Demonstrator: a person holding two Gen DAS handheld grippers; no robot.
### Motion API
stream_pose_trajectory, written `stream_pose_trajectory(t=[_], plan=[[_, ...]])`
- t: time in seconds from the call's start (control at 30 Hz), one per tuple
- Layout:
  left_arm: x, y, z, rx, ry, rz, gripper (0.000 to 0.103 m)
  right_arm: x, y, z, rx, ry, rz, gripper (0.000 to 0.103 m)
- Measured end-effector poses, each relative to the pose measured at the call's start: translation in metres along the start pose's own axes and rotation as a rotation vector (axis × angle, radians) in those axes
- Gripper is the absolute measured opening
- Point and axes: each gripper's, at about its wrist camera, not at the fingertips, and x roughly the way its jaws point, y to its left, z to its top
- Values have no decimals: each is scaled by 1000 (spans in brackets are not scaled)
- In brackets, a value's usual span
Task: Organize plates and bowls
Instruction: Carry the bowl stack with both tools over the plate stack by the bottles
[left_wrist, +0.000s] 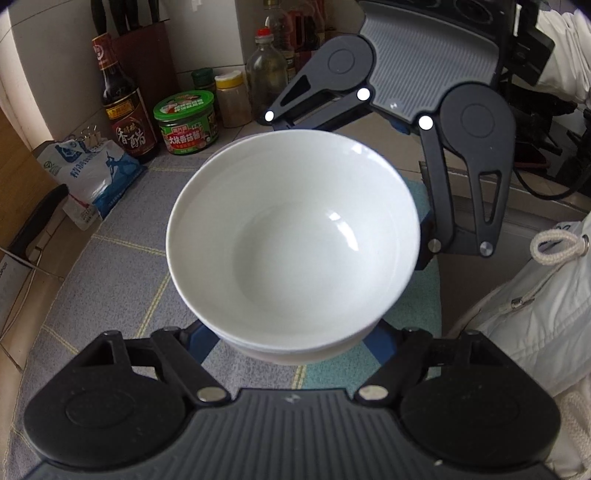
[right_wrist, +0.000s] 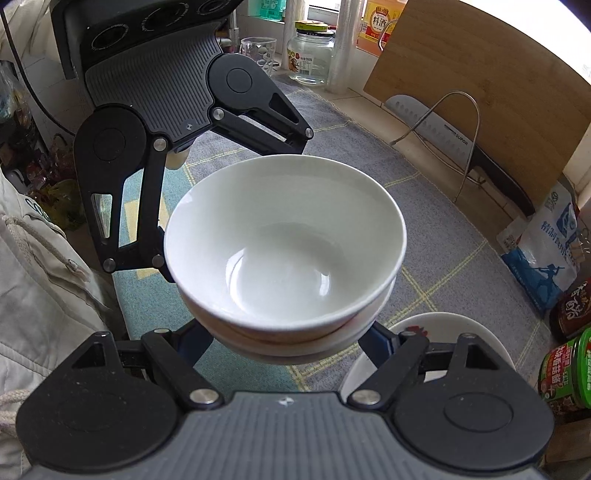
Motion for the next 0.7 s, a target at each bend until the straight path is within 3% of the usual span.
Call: stream_pose_trajectory(t=[0.37,0.7], plan=[[47,14,65,84,-27,-22,82,-31,-49,-42,54,13,-94,88],[92,26,94,99,-17,-59,81,-26,-79,-60,131,54,-129,88]])
